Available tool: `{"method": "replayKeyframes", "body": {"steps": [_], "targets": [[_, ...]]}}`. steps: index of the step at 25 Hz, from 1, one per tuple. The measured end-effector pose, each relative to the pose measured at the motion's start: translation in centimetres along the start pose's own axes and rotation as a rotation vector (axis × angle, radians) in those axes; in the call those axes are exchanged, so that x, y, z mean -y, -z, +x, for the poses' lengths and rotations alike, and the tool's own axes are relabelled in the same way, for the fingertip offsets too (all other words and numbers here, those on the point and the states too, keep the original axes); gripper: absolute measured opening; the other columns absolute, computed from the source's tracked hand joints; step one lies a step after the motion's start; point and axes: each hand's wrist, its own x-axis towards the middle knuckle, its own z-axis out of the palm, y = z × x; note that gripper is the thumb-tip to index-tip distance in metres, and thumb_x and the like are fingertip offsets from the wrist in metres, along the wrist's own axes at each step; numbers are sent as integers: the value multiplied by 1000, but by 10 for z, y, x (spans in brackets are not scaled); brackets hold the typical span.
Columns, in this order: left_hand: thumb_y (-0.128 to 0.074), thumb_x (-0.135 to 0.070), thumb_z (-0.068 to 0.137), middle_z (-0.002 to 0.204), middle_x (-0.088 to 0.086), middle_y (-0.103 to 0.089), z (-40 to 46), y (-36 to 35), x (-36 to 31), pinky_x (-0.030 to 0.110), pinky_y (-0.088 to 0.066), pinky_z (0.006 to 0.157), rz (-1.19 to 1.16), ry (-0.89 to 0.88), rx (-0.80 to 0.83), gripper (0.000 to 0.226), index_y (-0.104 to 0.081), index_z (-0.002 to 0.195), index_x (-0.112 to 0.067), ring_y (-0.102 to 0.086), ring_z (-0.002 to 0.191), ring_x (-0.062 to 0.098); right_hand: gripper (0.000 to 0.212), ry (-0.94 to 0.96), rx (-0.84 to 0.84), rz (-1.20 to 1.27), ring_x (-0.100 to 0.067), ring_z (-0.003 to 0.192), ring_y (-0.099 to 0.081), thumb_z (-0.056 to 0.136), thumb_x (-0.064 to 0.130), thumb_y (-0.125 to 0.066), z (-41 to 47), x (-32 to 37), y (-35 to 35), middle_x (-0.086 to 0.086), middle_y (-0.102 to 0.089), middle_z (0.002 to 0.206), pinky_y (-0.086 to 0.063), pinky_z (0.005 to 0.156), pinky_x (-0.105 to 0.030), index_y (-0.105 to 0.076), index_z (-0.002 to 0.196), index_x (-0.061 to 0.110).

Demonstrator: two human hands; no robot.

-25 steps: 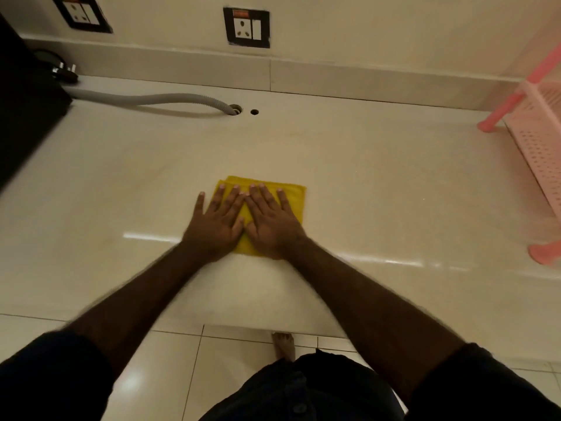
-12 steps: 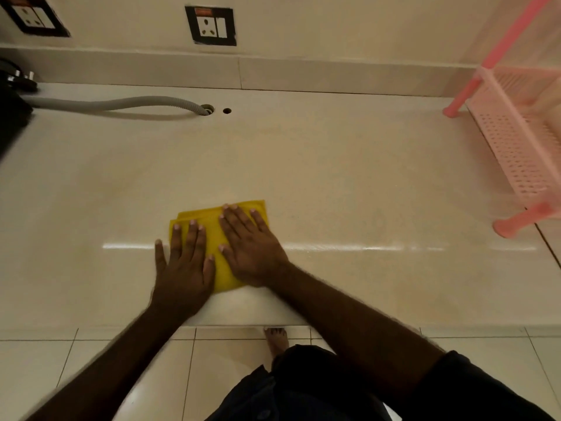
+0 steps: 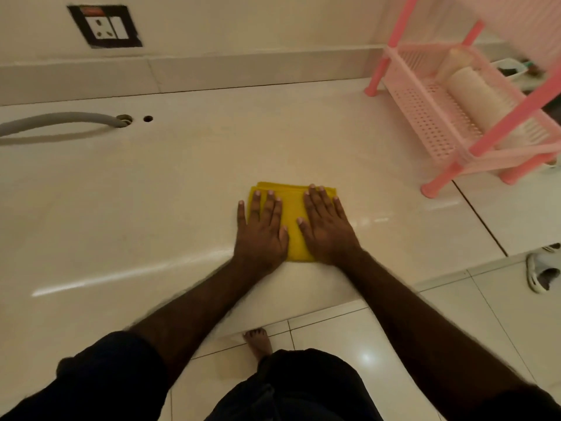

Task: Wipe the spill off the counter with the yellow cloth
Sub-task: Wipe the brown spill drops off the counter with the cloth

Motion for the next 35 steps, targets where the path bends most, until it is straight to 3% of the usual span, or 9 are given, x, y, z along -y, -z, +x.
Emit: {"method": "replayKeyframes", "body": {"steps": [4,9,13,17,21,24,29,35], "targets": [[-33,-43,104,171,14,-23,-12,-12,-47,68,-14,124,-55,-161,5,67,-29,161,-8,-13,160,40,70,-121,-46,-45,-33,163,-22,108,46,-30,-68,-29,-1,-17,-27,174,-22,132,-56,-31,163,4],[-35,-45,104,171,11,-25,-6,-1,-19,67,-13,124,-32,-152,-10,66,-33,160,-10,-15,160,35,76,-129,22,-38,-32,164,-20,105,52,-22,-38,-10,1,-16,-23,175,-18,132,-56,-29,164,5],[-38,-44,103,169,11,-30,-18,14,51,68,-14,124,14,6,-38,65,-38,158,-9,-20,159,37,74,27,41,-22,-34,164,-17,106,52,-26,16,51,-6,-16,-22,174,-13,134,-55,-29,164,6],[-34,-45,103,168,11,-31,-84,34,132,69,-14,124,92,217,-62,65,-37,159,-10,-21,158,39,73,225,118,12,-31,166,-8,108,53,-31,38,153,-20,-13,-13,177,-6,134,-53,-20,167,12],[-32,-45,103,168,13,-32,-184,50,170,70,-15,124,172,432,-130,66,-35,159,-10,-23,157,39,67,454,55,109,-34,162,-24,105,53,-43,6,239,-34,-14,-30,173,-18,131,-57,-37,163,20],[-28,-46,104,170,12,-28,-239,53,166,69,-12,124,218,500,-127,67,-32,161,-11,-19,159,37,64,572,52,122,-33,162,-25,105,58,-42,-24,263,-42,-13,-31,173,-19,131,-58,-40,162,28],[-25,-47,101,169,14,-28,-218,52,132,71,-13,123,179,509,-69,70,-32,160,-11,-20,158,40,66,534,92,76,-29,166,-12,106,62,-31,-31,227,-37,-7,-19,177,-11,133,-57,-32,165,33],[-23,-48,101,172,12,-18,-116,37,61,69,-4,124,36,271,19,71,-26,163,-14,-7,160,41,69,246,170,-30,-25,167,6,105,66,-26,-15,102,-11,1,2,180,-1,133,-56,-9,167,41]]}}
